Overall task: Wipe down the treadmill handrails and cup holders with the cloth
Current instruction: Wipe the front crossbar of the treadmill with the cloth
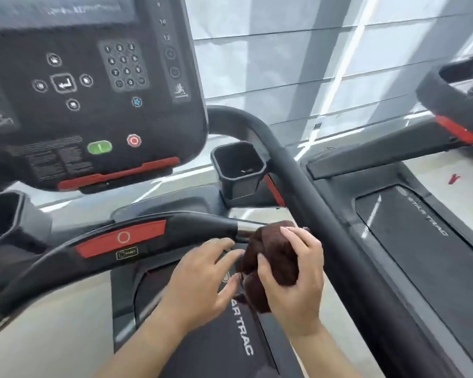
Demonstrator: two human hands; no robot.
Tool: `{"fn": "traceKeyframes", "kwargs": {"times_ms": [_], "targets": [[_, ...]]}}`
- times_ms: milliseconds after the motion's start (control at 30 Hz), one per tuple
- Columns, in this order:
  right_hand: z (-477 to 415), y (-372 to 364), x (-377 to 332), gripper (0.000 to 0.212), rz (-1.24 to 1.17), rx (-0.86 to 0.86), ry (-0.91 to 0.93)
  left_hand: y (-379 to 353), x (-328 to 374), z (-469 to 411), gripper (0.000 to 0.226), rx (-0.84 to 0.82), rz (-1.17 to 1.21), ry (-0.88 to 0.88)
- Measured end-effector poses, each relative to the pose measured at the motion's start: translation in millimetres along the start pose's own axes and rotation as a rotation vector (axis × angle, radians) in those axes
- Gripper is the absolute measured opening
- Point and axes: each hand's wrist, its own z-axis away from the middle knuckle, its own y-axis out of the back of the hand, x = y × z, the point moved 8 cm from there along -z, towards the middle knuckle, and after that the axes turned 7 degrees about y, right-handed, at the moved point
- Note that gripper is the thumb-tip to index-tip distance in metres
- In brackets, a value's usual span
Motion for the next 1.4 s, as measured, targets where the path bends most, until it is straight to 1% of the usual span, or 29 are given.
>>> {"fn": "traceKeyframes", "kwargs": {"times_ms": [67, 133, 200, 267, 300, 333, 433, 533, 633, 733, 833, 900, 967, 1000, 1067, 1167, 1300, 1400], "targets": [[-28.7, 1.4, -2.6, 0.044, 0.02, 0.007, 0.004, 24.3, 8.8, -7.7, 0.037, 0.028, -0.003, -0.036], [-48.1, -9.1, 6.9, 0.044, 0.043, -0.039, -0.025, 45.6, 4.9, -19.7, 0.036, 0.068, 0.014, -0.025], [-53.0, -30.9, 25.6, 0.044, 0.04, -0.181, -0.085, 56.2, -8.8, -34.2, 0.035, 0.094, -0.031, 0.023], [-44.4, -51.1, 45.5, 0.046, 0.067, -0.372, -0.127, 54.4, -27.6, -46.3, 0.038, 0.071, -0.121, 0.087], [-38.4, -54.4, 54.1, 0.049, 0.084, -0.433, -0.125, 50.7, -37.6, -50.0, 0.04, 0.044, -0.149, 0.129], [-35.1, -52.9, 62.2, 0.05, 0.097, -0.451, -0.118, 47.1, -46.8, -53.2, 0.041, 0.023, -0.165, 0.168], [-30.0, -36.2, 84.2, 0.049, 0.149, -0.402, -0.158, 38.6, -60.3, -53.7, 0.036, 0.041, -0.225, 0.223], [-29.4, -37.0, 80.0, 0.045, 0.175, -0.338, -0.195, 34.3, -61.2, -53.2, 0.033, 0.055, -0.256, 0.237], [-32.0, -59.7, 52.9, 0.048, 0.125, -0.414, -0.121, 34.0, -61.3, -53.0, 0.034, 0.055, -0.277, 0.246], [-38.6, -64.8, 50.3, 0.051, 0.091, -0.49, -0.064, 34.6, -62.0, -52.8, 0.034, 0.057, -0.279, 0.254], [-38.9, -50.4, 70.0, 0.051, 0.106, -0.468, -0.079, 34.0, -62.9, -53.7, 0.033, 0.056, -0.271, 0.263], [-33.8, -41.4, 79.7, 0.05, 0.143, -0.421, -0.151, 34.6, -62.9, -53.2, 0.032, 0.07, -0.265, 0.275], [-28.7, -43.3, 74.0, 0.049, 0.172, -0.393, -0.202, 36.5, -62.2, -52.3, 0.031, 0.083, -0.265, 0.28], [-27.6, -49.3, 65.1, 0.049, 0.173, -0.398, -0.198, 36.9, -61.3, -52.8, 0.031, 0.083, -0.263, 0.277], [-28.3, -66.5, 40.9, 0.05, 0.138, -0.44, -0.123, 37.8, -59.9, -52.9, 0.031, 0.064, -0.256, 0.275], [-37.1, -79.8, 23.5, 0.053, 0.065, -0.494, -0.063, 39.9, -62.0, -52.8, 0.038, 0.017, -0.237, 0.282], [-45.4, -78.7, 24.8, 0.054, -0.021, -0.457, -0.09, 57.9, -89.7, -31.9, 0.046, 0.066, -0.231, 0.391], [-43.4, -93.5, -0.3, 0.051, 0.025, -0.423, -0.061, 77.3, -128.2, -1.7, 0.049, 0.118, -0.244, 0.485]]}}
